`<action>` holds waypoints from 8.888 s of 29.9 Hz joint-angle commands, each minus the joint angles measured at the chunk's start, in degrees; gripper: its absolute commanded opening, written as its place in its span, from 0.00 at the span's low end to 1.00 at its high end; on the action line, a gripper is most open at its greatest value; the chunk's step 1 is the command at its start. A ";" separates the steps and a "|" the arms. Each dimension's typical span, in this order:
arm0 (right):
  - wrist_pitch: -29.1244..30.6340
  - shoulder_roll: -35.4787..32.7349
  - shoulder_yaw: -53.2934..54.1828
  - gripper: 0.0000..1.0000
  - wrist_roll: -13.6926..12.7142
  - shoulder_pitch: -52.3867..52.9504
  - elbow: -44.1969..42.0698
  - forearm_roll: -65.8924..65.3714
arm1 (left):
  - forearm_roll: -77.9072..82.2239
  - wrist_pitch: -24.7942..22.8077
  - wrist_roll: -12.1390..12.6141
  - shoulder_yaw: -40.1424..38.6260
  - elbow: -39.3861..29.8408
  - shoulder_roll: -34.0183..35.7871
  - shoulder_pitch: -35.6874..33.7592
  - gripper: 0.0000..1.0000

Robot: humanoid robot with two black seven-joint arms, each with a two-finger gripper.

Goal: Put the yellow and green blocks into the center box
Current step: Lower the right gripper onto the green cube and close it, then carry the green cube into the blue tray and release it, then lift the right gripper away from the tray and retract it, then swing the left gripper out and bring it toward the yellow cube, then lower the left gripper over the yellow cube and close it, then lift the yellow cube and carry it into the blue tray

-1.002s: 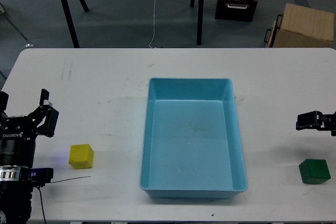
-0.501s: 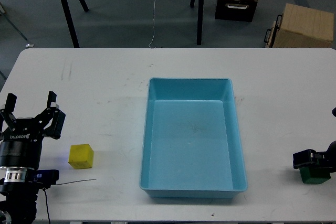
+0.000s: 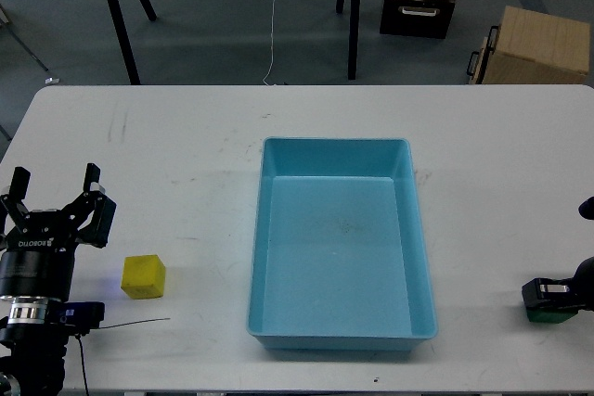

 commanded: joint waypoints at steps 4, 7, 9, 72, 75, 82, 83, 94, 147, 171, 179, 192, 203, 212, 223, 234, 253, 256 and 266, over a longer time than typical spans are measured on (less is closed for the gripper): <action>-0.17 0.55 9.86 0.00 0.00 5.99 2.86 13.81 | 0.00 0.00 0.01 0.09 -0.07 -0.11 -0.25 1.00; 0.53 6.86 6.63 0.00 0.00 16.16 2.43 25.80 | 0.00 0.00 0.01 0.09 0.01 -0.11 -0.42 1.00; 0.88 9.94 1.80 0.00 0.00 23.02 1.55 26.87 | 0.00 0.00 0.10 0.09 -0.07 -0.03 -0.42 1.00; -2.11 47.99 104.61 1.00 5.59 -62.25 -9.11 71.08 | 0.35 0.00 0.19 2.11 1.60 0.85 -3.41 1.00; -0.97 54.93 107.33 1.00 5.59 -71.22 -5.32 72.05 | 0.53 0.00 0.01 2.02 1.51 1.29 -3.24 1.00; 0.36 59.18 106.90 1.00 5.59 -75.12 -4.87 71.96 | 0.44 0.00 -0.51 1.84 1.42 1.29 -3.15 1.00; 0.27 59.09 106.90 1.00 5.59 -74.94 -4.96 71.96 | 0.44 0.00 -0.69 1.58 1.42 1.21 -3.24 1.00; -1.14 57.86 106.90 1.00 5.42 -74.50 -5.22 71.43 | 0.17 0.00 -1.92 -0.18 1.51 1.29 -3.59 1.00; 1.23 58.30 106.20 1.00 5.59 -76.70 -3.46 71.52 | 56.51 0.00 -2.80 90.07 0.55 50.96 -95.52 1.00; 1.23 58.21 106.11 1.00 5.59 -76.26 -4.17 71.43 | 80.68 0.00 -2.01 109.60 0.01 45.33 -92.97 1.00; 1.37 58.21 106.02 1.00 5.59 -76.26 -5.04 71.43 | 80.77 0.00 -2.01 109.51 4.23 44.45 -92.80 1.00; 1.37 58.12 106.11 1.00 5.59 -76.26 -5.13 71.43 | 82.09 0.00 -1.92 109.33 10.56 40.41 -88.76 1.00; 1.37 58.12 106.11 1.00 5.42 -76.26 -5.13 71.43 | 85.51 0.00 -1.92 109.25 9.51 40.67 -86.21 1.00; 1.37 58.12 106.11 1.00 5.42 -76.35 -5.05 71.43 | 85.87 0.58 -1.92 109.33 6.70 42.43 -86.12 0.99; 1.37 58.12 106.11 1.00 5.42 -76.35 -5.05 71.43 | 86.04 0.58 -0.87 109.69 6.34 42.43 -86.03 0.39; 1.37 58.03 106.02 1.00 5.42 -76.35 -5.05 71.35 | 88.15 1.37 1.95 108.11 4.85 44.80 -88.04 0.00; 1.23 57.77 106.72 1.00 5.42 -76.44 -5.05 70.82 | 73.74 0.00 0.63 108.81 7.30 18.72 -114.77 0.01; 1.15 57.68 106.81 1.00 5.42 -76.44 -5.05 70.82 | 72.95 0.00 -0.16 109.24 9.15 12.30 -114.77 0.02; 1.15 57.59 106.99 1.00 5.42 -76.52 -5.13 70.73 | 71.46 0.00 -1.57 111.80 11.79 2.00 -112.22 0.73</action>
